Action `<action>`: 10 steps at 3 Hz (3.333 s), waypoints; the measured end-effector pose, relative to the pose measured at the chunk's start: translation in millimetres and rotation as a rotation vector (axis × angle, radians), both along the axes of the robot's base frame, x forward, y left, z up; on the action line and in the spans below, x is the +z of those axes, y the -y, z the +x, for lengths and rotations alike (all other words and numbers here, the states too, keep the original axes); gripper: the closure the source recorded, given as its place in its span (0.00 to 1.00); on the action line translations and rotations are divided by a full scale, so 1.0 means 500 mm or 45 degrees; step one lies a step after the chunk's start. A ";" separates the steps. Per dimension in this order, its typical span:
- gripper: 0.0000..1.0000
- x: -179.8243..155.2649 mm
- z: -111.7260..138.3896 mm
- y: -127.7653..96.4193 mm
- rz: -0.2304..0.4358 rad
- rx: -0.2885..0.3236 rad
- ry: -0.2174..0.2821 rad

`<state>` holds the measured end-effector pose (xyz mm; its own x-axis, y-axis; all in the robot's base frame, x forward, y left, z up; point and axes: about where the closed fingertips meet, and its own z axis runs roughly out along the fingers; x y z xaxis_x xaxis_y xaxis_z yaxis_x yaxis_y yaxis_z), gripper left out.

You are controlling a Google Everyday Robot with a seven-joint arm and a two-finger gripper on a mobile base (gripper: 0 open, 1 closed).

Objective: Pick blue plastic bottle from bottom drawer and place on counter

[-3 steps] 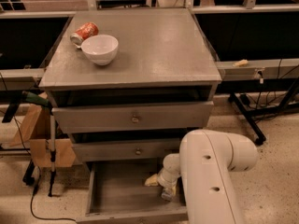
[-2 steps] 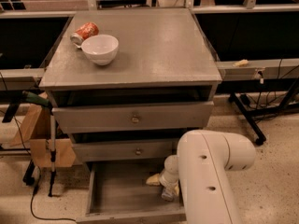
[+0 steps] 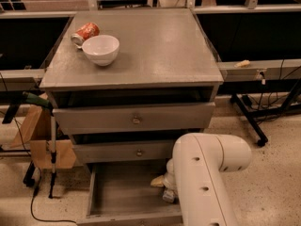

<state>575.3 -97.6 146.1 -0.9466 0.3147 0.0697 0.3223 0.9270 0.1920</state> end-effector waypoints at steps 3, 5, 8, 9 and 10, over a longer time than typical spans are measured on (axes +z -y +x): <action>0.80 -0.032 -0.015 0.038 0.005 -0.026 -0.049; 1.00 0.066 -0.043 0.076 0.009 0.036 -0.062; 1.00 0.324 -0.125 0.215 -0.160 0.257 -0.189; 1.00 0.363 -0.144 0.274 -0.208 0.270 -0.267; 1.00 0.410 -0.151 0.322 -0.258 0.228 -0.297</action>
Offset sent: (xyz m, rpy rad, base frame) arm -0.0024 -0.0203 -0.0188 -0.0038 0.0341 -0.0210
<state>499.7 -258.9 351.2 -0.9540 0.1750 0.2436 0.1650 0.9844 -0.0609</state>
